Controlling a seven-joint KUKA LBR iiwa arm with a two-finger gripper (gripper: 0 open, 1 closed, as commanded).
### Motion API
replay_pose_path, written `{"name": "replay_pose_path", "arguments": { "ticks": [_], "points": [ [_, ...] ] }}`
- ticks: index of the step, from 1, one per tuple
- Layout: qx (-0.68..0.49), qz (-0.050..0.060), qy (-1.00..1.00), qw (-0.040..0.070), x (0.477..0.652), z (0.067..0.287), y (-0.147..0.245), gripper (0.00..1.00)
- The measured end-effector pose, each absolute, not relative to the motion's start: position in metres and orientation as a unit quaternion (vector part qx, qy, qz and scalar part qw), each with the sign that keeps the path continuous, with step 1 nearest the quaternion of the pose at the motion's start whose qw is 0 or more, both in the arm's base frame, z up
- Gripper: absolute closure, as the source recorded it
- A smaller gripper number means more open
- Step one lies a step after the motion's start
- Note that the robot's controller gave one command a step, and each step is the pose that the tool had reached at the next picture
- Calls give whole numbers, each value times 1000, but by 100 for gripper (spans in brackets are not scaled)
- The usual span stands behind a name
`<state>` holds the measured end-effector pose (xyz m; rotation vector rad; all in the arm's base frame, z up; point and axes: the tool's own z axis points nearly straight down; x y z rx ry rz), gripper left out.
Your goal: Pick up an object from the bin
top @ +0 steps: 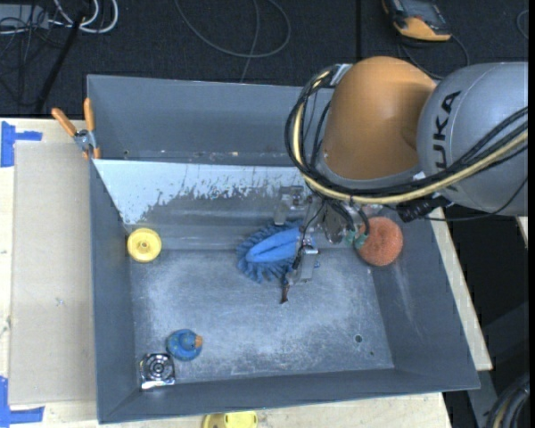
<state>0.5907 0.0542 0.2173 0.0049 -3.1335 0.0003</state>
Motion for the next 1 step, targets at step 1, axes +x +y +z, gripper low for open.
{"name": "replay_pose_path", "arguments": {
  "ticks": [1],
  "points": [
    [1,0,-1000,0,592,222,54,0]
  ]
}}
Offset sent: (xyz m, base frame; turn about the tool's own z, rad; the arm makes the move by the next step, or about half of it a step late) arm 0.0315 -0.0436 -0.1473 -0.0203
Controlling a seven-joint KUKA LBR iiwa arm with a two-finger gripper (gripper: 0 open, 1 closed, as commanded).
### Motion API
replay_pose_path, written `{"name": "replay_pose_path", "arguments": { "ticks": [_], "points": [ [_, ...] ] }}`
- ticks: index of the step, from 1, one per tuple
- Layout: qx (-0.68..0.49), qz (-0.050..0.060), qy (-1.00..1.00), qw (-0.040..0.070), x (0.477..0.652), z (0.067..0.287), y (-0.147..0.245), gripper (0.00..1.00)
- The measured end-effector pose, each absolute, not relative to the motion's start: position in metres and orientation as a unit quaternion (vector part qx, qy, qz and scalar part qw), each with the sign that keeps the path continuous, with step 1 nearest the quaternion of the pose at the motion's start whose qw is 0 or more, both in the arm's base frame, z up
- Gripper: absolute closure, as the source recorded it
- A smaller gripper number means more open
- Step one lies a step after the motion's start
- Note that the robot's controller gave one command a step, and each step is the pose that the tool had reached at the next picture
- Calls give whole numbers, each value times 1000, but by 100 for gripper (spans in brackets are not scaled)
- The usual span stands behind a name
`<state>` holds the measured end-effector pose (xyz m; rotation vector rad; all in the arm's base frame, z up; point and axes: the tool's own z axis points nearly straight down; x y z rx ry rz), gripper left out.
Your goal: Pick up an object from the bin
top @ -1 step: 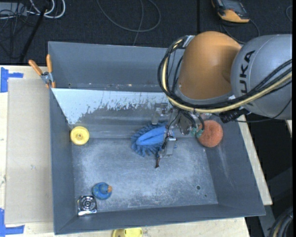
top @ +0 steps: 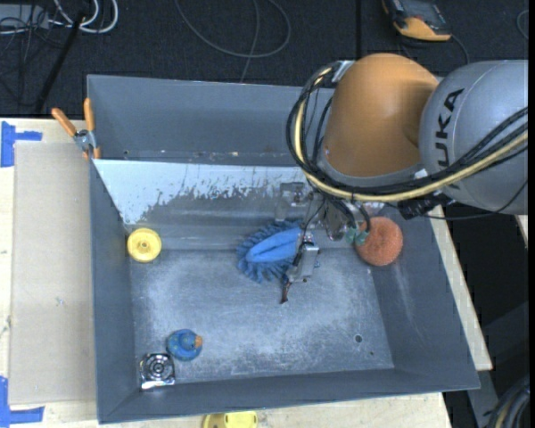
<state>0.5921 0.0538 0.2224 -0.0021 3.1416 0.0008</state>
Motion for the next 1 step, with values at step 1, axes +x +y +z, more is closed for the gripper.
{"name": "replay_pose_path", "arguments": {
  "ticks": [1],
  "points": [
    [-6,0,1000,2,608,149,33,0]
  ]
}}
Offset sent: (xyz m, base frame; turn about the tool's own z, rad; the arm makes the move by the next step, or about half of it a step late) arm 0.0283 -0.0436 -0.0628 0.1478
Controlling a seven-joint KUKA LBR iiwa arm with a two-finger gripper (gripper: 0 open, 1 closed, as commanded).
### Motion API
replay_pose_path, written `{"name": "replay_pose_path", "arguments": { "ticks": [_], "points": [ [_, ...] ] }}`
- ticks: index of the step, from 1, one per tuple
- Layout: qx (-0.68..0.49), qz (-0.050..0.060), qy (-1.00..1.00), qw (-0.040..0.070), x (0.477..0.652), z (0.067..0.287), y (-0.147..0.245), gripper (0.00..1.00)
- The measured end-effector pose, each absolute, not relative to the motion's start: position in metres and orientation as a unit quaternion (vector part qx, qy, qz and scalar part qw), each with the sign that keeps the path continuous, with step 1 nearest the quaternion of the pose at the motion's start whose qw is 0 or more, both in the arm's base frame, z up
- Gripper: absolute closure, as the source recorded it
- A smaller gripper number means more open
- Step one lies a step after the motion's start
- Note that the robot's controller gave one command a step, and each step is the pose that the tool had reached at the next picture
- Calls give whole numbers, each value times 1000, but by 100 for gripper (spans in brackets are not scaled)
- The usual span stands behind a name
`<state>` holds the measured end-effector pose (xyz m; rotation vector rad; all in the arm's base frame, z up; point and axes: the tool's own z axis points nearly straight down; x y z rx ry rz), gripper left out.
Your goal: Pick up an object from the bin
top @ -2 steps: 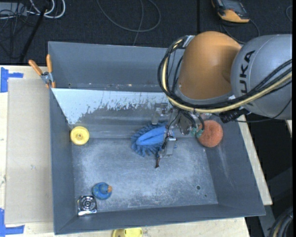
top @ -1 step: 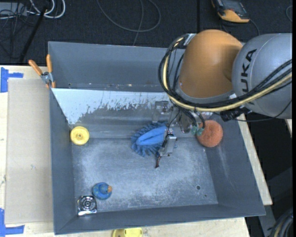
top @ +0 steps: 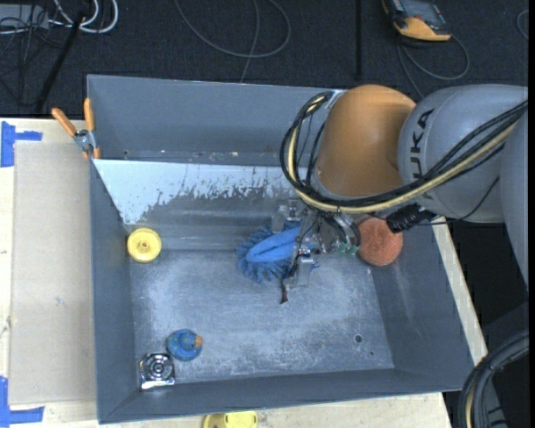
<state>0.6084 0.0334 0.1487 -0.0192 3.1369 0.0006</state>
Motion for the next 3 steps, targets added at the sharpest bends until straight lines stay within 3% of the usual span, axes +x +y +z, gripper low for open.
{"name": "replay_pose_path", "arguments": {
  "ticks": [1,2,3],
  "points": [
    [29,0,1000,-1,613,127,22,0],
    [-39,0,999,1,620,132,21,0],
    [-51,0,999,1,621,68,22,0]
  ]
}}
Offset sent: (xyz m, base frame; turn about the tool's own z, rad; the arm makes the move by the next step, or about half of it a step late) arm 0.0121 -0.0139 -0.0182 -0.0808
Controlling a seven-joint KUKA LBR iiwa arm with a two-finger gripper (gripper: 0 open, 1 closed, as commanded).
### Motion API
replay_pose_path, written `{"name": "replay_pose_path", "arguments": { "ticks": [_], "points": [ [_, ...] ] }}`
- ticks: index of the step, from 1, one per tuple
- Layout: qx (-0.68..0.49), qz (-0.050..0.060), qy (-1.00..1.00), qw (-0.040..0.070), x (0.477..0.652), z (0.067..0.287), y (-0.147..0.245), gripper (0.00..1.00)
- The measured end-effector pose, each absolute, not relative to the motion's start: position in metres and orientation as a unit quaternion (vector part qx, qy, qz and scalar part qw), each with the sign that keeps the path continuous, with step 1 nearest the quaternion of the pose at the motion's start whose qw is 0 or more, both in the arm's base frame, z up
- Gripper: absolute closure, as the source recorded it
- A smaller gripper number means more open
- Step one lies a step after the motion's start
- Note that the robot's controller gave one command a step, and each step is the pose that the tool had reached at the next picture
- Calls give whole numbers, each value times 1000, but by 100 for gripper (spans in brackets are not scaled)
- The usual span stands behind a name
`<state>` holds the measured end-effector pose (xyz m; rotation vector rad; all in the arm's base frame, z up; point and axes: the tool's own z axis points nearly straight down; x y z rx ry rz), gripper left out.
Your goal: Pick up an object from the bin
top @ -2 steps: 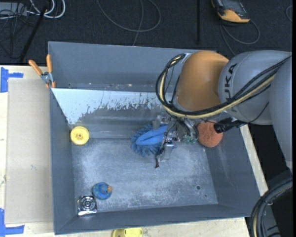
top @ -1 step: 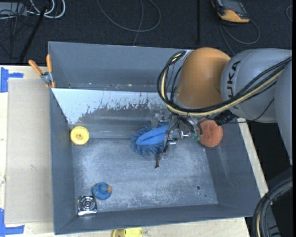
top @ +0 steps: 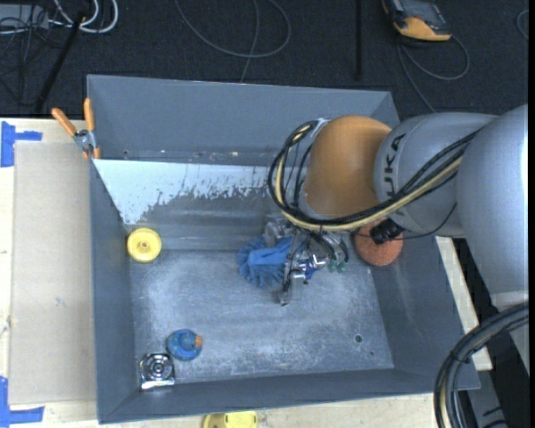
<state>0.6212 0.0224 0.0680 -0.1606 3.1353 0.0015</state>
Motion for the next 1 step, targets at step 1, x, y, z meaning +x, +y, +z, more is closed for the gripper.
{"name": "replay_pose_path", "arguments": {
  "ticks": [1],
  "points": [
    [-20,0,1000,2,620,71,15,100]
  ]
}}
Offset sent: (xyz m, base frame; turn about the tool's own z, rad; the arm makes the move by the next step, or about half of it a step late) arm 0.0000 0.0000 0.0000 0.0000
